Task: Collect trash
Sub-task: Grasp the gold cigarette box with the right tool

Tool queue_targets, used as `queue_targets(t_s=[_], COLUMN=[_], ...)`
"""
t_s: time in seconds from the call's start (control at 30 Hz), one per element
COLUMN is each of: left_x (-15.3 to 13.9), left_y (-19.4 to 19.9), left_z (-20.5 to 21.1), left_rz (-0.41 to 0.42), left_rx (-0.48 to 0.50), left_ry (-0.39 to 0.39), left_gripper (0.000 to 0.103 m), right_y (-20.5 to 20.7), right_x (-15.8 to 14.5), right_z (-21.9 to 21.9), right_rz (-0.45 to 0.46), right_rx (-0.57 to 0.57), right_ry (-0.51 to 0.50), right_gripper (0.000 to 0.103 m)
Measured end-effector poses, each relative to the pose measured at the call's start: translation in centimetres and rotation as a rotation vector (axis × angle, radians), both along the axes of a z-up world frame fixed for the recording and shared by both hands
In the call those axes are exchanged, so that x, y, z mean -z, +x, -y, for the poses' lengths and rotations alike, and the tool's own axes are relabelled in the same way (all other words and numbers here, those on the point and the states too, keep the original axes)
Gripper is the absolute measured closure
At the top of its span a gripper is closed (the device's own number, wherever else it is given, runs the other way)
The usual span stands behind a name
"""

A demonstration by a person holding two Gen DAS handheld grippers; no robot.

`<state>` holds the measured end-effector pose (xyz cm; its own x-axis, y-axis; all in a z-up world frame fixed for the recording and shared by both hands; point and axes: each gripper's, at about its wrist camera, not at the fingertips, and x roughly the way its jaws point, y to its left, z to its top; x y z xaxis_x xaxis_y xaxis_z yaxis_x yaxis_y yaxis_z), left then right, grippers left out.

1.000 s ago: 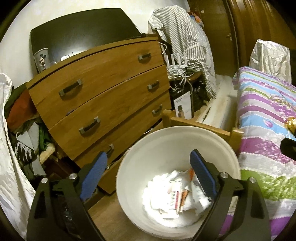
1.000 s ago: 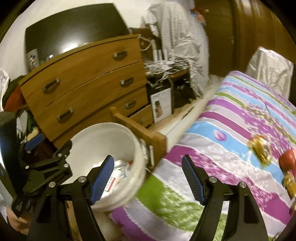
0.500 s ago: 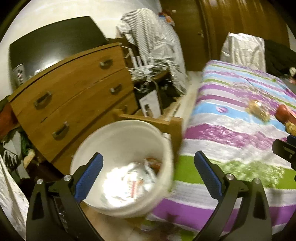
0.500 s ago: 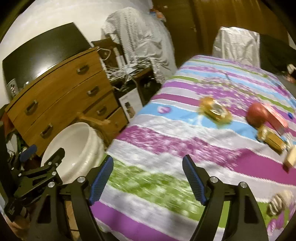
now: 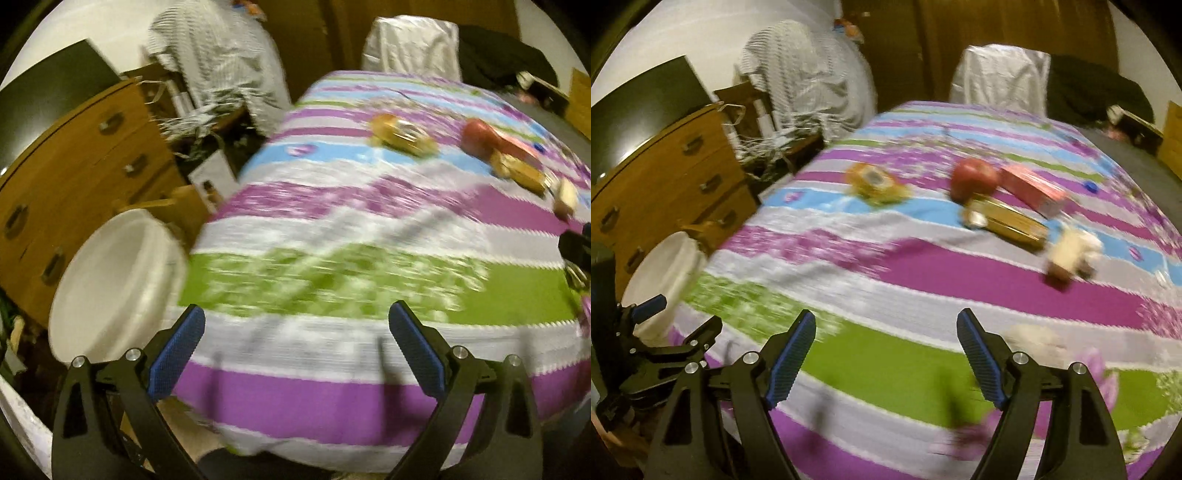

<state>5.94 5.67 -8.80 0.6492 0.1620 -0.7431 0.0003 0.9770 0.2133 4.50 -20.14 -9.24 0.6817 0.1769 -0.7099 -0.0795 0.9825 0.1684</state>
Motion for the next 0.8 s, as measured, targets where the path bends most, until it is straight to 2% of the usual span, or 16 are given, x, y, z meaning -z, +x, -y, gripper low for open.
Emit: queue_targets(t_s=[0.17, 0.3, 0.4, 0.53, 0.63, 0.67, 0.7, 0.73, 0.77, 0.8], left_x=[1.6, 2.5, 2.9, 3.0, 3.2, 3.3, 3.3, 3.3, 3.3, 3.2], left_y=[0.4, 1.1, 1.8, 2.6, 2.9, 3.0, 3.0, 3.0, 3.0, 3.0], left_z=[3.7, 4.6, 4.7, 4.3, 4.2, 4.2, 4.2, 4.3, 4.4, 4.4], left_rz=[-0.02, -0.04, -0.05, -0.062, -0.066, -0.067, -0.068, -0.067, -0.067, -0.067], left_rx=[0.083, 0.1, 0.093, 0.084, 0.078, 0.076, 0.076, 0.077, 0.079, 0.081], left_ry=[0.006, -0.008, -0.032, -0.054, -0.057, -0.057, -0.056, -0.052, -0.048, -0.045], left_gripper=[0.007, 0.007, 0.007, 0.007, 0.006, 0.006, 0.006, 0.006, 0.006, 0.006], right_y=[-0.3, 2.3, 7.3, 14.4, 18.0, 19.1, 20.1, 20.7, 20.8, 20.8], right_x=[0.6, -0.8, -1.3, 0.4, 2.1, 2.9, 4.0, 5.1, 5.6, 5.6], right_z=[7.2, 12.8, 14.9, 13.8, 12.3, 12.0, 11.8, 11.5, 11.2, 11.0], right_rz=[0.003, 0.032, -0.02, -0.196, -0.257, -0.289, -0.328, -0.367, -0.362, -0.339], right_rx=[0.051, 0.061, -0.046, -0.277, -0.316, -0.317, -0.321, -0.318, -0.299, -0.285], right_ry=[-0.006, -0.027, -0.089, -0.162, -0.262, -0.253, -0.239, -0.245, -0.269, -0.285], right_gripper=[0.024, 0.023, 0.019, 0.019, 0.02, 0.028, 0.048, 0.053, 0.056, 0.066])
